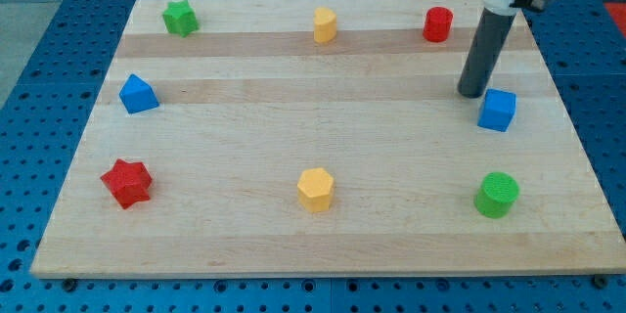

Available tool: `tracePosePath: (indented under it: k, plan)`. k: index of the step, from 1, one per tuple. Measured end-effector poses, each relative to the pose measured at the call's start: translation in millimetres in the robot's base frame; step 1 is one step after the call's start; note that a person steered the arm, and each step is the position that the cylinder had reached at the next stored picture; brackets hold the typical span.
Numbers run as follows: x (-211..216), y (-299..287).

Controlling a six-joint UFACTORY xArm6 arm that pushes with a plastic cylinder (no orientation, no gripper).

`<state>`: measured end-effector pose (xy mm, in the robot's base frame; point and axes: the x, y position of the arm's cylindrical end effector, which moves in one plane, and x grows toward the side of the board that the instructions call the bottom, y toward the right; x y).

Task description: Place the cube above the green circle

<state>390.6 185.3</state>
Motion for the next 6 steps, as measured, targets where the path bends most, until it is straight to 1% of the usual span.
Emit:
tracePosePath:
  k: [1, 2, 3, 4, 5, 6]
  plan:
    - [-5, 8]
    - [-3, 101]
    - [12, 60]
    - [38, 54]
    - [41, 61]
    - [48, 34]
